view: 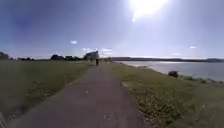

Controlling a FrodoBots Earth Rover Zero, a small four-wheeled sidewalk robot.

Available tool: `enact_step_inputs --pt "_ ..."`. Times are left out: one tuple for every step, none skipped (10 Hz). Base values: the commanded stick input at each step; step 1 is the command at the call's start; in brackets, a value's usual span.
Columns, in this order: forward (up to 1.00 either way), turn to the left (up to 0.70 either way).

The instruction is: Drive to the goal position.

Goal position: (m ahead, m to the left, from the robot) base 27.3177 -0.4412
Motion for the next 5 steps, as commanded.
enact_step_inputs --pt "0.50 0.00" --pt "0.50 0.00" --pt "0.50 0.00" --pt "0.50 0.00" --pt "0.50 0.00"
